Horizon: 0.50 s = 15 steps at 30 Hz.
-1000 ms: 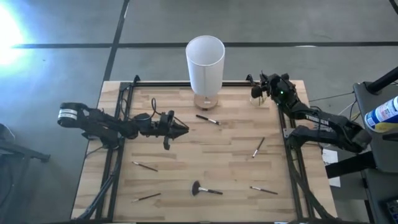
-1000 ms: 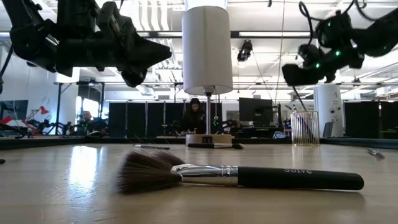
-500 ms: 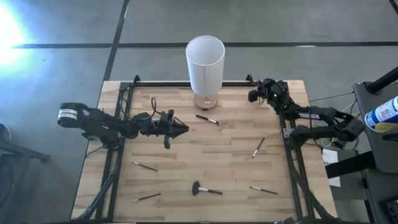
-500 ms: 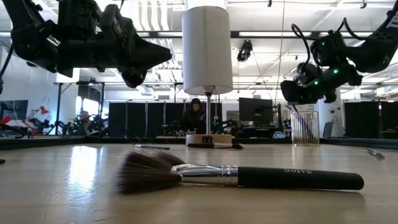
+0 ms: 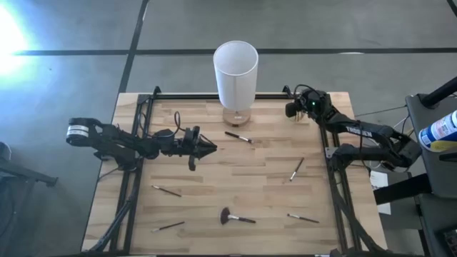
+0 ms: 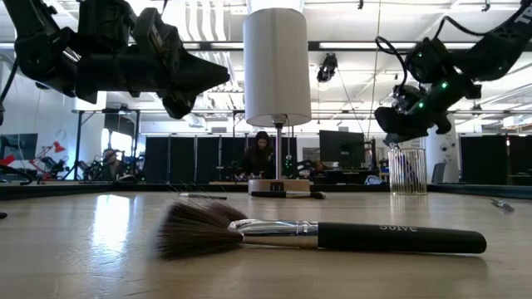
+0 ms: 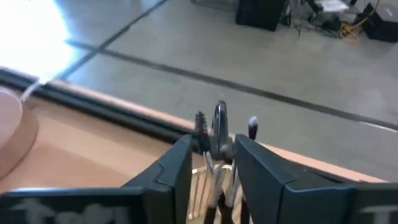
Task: Pick & Place Makeup Brushes
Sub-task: Put the eyeshadow brush into the makeup brush holder
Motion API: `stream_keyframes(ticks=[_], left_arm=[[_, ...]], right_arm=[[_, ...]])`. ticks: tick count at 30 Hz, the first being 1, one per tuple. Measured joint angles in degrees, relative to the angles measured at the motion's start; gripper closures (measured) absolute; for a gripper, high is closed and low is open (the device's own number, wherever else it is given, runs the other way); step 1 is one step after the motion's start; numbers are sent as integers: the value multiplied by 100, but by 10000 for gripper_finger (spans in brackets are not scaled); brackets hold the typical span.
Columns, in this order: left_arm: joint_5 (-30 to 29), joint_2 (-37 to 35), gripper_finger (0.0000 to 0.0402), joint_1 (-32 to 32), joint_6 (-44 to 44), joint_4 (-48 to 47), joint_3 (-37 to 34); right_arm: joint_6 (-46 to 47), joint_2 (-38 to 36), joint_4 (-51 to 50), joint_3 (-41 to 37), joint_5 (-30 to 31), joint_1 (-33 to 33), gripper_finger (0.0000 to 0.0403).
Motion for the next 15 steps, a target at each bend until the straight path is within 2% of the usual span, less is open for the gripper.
stream_keyframes(ticks=[5,10,15], left_arm=[[-124,35,358,0,319,15,0],[-287,198,390,0,646,207,-21],[-289,549,400,0,740,796,-62]], right_arm=[[-370,-472,-1144,400,-520,184,284],[-402,-1120,-2352,693,-575,657,334],[-247,-1649,-3392,950,-580,1644,388]])
